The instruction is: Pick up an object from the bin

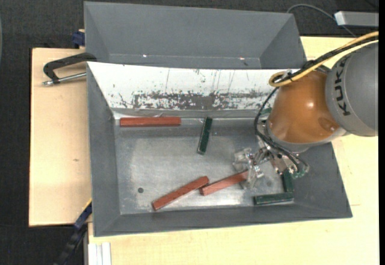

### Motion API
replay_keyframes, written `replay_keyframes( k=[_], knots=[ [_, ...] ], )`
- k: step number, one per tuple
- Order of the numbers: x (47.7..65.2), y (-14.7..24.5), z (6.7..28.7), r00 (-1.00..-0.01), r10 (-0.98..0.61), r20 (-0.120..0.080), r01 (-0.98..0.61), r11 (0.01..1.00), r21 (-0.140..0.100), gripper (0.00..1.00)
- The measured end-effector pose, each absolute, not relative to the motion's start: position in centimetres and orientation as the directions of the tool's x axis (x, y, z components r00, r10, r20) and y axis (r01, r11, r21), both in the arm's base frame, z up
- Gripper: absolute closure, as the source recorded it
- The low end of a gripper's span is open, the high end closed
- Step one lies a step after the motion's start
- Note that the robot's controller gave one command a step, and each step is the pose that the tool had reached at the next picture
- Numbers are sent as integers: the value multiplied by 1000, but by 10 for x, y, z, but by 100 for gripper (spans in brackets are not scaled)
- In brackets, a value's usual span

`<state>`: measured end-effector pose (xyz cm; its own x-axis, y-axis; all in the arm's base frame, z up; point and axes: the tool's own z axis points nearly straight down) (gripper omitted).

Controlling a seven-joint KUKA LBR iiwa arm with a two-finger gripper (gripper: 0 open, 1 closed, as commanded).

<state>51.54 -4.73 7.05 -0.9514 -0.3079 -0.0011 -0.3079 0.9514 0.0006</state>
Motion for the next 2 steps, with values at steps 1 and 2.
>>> replay_keyframes(
  k=[1, 2],
  knots=[
    [573, -21, 223, -941, -339, -9, -339, 941, -2, 100],
    [572, -21, 223, -941, -339, -7, -339, 941, -1, 100]
  ],
)
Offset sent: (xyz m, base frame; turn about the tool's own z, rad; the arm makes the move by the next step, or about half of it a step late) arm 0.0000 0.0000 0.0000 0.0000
